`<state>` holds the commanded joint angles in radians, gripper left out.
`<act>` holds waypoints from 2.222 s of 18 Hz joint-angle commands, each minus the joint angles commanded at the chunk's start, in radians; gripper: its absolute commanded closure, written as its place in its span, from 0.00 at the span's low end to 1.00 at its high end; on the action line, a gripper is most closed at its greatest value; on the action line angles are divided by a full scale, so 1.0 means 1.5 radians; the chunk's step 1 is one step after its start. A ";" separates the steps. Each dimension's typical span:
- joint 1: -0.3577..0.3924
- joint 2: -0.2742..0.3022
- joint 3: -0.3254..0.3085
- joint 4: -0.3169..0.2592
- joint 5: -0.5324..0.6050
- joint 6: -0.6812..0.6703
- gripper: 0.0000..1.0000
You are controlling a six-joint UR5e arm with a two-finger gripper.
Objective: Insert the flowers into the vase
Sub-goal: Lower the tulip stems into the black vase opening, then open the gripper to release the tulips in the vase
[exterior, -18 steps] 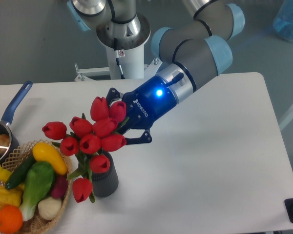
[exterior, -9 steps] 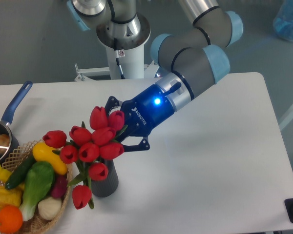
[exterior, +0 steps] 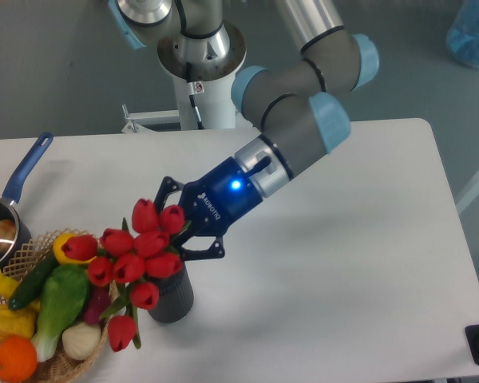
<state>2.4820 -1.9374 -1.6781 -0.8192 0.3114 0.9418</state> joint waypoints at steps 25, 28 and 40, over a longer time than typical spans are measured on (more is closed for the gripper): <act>0.011 -0.016 -0.070 0.004 0.005 0.114 0.09; 0.020 -0.014 -0.079 0.003 0.006 0.115 0.00; 0.051 0.016 -0.119 0.001 0.095 0.180 0.00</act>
<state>2.5586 -1.9129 -1.8561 -0.8176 0.4539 1.2118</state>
